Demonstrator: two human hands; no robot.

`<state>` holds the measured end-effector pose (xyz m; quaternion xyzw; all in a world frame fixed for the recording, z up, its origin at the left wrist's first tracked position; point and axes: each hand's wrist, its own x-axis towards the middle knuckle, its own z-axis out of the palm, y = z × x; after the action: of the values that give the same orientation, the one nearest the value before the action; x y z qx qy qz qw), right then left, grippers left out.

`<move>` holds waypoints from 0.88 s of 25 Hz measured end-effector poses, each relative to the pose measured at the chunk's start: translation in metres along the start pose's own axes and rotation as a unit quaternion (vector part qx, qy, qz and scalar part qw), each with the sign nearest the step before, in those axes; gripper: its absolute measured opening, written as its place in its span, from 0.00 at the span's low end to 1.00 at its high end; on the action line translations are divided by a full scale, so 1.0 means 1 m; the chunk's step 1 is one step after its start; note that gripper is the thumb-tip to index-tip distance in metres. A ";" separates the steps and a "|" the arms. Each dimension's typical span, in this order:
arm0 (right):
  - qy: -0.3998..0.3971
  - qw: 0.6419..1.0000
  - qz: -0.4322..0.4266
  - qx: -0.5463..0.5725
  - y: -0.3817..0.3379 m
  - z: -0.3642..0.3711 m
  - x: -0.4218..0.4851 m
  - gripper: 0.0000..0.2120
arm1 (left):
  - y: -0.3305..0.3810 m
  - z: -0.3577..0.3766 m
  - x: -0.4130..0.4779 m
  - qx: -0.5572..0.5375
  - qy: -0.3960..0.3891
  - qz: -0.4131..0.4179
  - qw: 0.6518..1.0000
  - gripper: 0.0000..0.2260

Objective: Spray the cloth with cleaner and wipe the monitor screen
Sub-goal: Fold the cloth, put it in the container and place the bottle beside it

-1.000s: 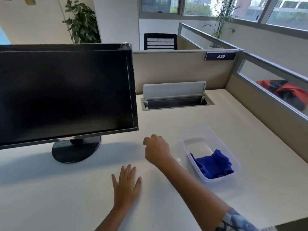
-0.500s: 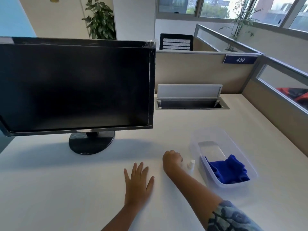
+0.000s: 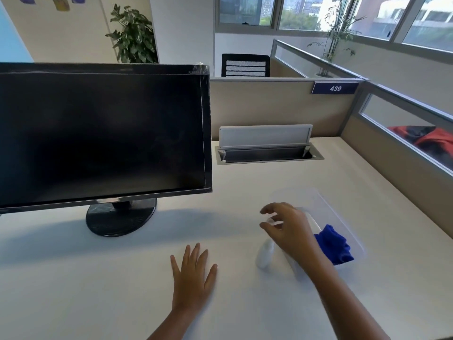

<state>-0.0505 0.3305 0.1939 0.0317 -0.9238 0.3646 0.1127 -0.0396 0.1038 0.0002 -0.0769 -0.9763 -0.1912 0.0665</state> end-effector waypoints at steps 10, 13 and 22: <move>0.003 0.999 0.001 0.054 0.040 0.015 -0.024 0.10 | -0.001 0.002 0.001 0.010 0.007 0.001 1.000 0.30; 0.006 0.998 -0.003 0.056 0.046 0.026 -0.027 0.09 | -0.001 0.002 0.001 0.013 0.015 0.004 1.000 0.31; 0.142 0.986 -0.004 0.088 0.055 0.045 -0.041 0.09 | -0.001 0.005 0.000 0.014 0.032 0.013 0.999 0.31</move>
<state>-0.0264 0.3390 0.1153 -0.0073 -0.8627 0.4445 0.2411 -0.0401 0.1046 -0.0047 -0.0827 -0.9751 -0.1794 0.1010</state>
